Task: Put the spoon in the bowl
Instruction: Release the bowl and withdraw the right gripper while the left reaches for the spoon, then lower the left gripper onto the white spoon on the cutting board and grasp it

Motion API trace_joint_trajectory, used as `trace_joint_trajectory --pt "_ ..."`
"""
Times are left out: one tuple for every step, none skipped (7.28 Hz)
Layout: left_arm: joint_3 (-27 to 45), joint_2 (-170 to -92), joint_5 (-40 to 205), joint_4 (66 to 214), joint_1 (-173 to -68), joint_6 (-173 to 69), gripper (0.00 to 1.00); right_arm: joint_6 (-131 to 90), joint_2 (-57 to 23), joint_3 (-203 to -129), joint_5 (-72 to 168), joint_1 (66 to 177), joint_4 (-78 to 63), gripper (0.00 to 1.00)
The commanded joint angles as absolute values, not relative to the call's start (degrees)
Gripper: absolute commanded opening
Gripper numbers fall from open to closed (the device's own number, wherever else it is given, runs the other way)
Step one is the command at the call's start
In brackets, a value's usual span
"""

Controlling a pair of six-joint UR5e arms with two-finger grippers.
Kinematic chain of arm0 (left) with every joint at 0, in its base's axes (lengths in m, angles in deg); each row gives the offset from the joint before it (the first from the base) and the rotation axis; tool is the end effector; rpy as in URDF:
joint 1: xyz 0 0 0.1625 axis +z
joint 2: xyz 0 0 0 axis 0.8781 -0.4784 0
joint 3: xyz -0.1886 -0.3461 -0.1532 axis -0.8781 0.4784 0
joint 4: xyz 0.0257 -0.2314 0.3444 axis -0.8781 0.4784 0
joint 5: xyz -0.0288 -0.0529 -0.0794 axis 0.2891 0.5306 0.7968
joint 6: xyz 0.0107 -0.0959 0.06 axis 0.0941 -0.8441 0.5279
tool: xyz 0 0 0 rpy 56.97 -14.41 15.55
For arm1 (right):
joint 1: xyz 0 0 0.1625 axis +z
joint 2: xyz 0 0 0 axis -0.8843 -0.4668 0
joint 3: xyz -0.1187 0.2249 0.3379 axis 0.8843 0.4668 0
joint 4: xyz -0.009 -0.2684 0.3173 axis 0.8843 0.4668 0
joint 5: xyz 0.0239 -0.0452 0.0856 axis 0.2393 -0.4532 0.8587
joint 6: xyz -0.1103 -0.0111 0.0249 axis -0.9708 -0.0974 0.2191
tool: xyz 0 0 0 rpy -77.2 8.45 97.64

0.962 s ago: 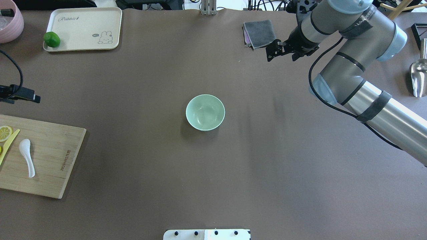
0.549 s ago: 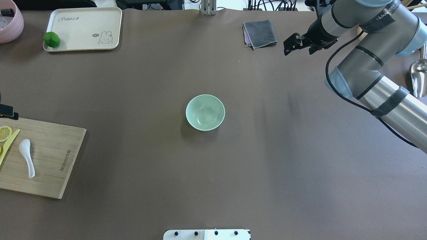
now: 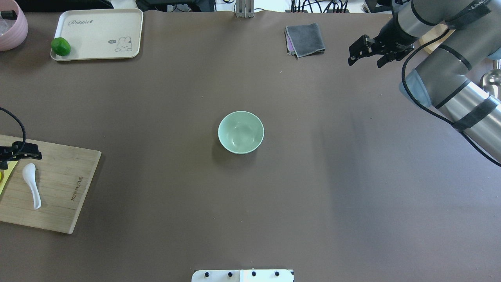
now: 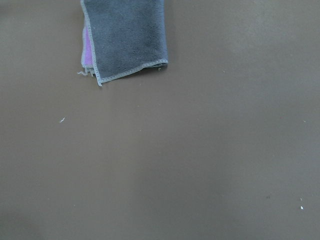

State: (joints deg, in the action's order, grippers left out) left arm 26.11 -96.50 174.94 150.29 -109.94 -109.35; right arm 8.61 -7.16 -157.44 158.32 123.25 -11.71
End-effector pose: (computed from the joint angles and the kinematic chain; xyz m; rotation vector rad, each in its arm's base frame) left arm 0.2186 -0.3786 0.5619 0.0412 0.8006 -0.3584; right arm -0.2897 -0.6394 0.3664 0.1092 -0.9817 -0.0022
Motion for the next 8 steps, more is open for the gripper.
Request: trace_joint_trajectory --pt "26.2 -96.5 174.0 150.5 -106.5 -112.9 0.97 8.4 -7.5 -157.6 159.1 124.4 -9.0 1.00" --pt "26.2 -96.4 174.2 150.4 -104.5 -114.6 0.97 8.4 -7.5 -157.6 159.0 124.6 -9.0 1.00" --pt "26.5 -96.3 174.1 150.4 -102.7 -117.0 0.97 8.4 -7.5 -157.7 158.6 124.6 -9.0 1.00" --pt "26.8 -96.0 174.1 150.4 -101.7 -117.8 0.97 8.4 -7.6 -157.6 157.8 124.1 -8.9 1.00" --pt "27.0 -95.4 174.1 150.4 -101.3 -117.8 0.97 8.4 -8.3 -157.7 156.9 124.2 -8.9 1.00" --pt "28.0 -93.6 174.1 150.4 -101.1 -117.8 0.97 8.3 -8.7 -158.0 157.1 125.0 -8.9 1.00" --pt "28.7 -92.4 174.2 150.5 -101.1 -117.8 0.97 8.3 -9.7 -159.4 156.9 124.7 -6.8 1.00" --pt "28.9 -92.1 174.2 150.5 -101.0 -117.9 0.91 8.3 -9.8 -161.5 156.7 124.6 -3.5 1.00"
